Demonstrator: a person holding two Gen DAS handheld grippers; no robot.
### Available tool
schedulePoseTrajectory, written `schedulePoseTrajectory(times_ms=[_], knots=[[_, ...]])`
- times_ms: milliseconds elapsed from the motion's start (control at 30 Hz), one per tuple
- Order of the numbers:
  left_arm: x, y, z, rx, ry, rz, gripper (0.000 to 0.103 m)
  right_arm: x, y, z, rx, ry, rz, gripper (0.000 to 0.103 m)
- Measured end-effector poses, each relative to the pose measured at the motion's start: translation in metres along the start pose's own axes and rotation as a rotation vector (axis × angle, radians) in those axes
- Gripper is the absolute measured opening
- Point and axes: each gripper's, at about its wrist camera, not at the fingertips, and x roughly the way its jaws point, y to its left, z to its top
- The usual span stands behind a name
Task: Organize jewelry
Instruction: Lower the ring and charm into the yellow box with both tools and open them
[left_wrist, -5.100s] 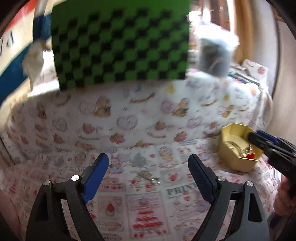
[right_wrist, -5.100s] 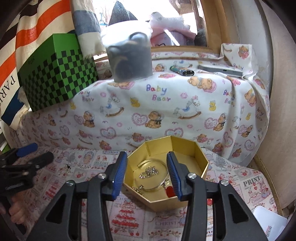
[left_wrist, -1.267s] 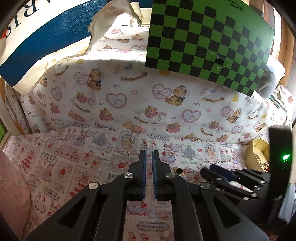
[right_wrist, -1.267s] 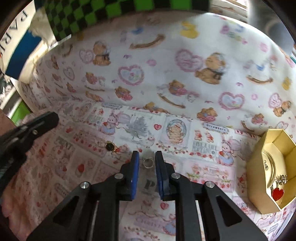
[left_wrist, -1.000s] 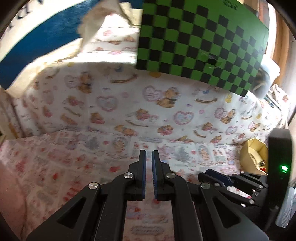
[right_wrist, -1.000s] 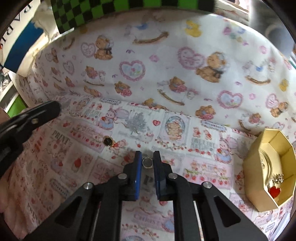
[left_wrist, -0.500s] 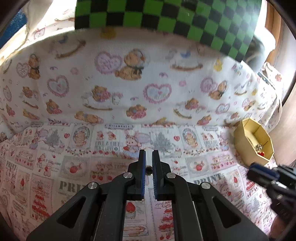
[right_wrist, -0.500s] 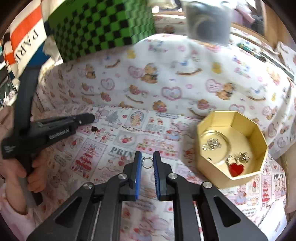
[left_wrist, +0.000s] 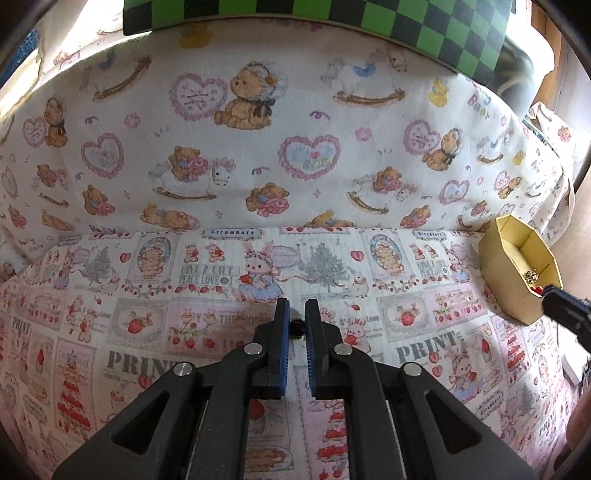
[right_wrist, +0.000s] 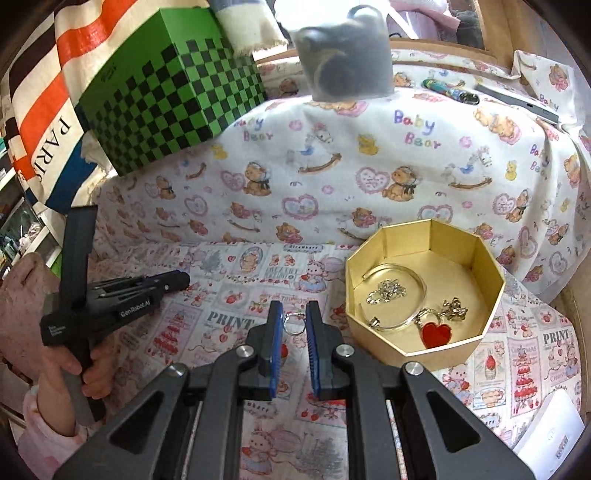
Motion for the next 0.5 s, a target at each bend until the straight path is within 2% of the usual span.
schedulePoseTrajectory(times_ms=[233, 500], knots=[[-0.010, -0.006, 0.002, -0.003, -0.024, -0.024, 0.007, -0.019, -0.014, 0.000, 0.027, -0.062, -0.004, 0.011], [-0.051, -0.049, 0.001, 0.065, -0.114, -0.069, 0.007, -0.041, -0.049, 0.005, 0.124, -0.106, -0.038, 0.011]])
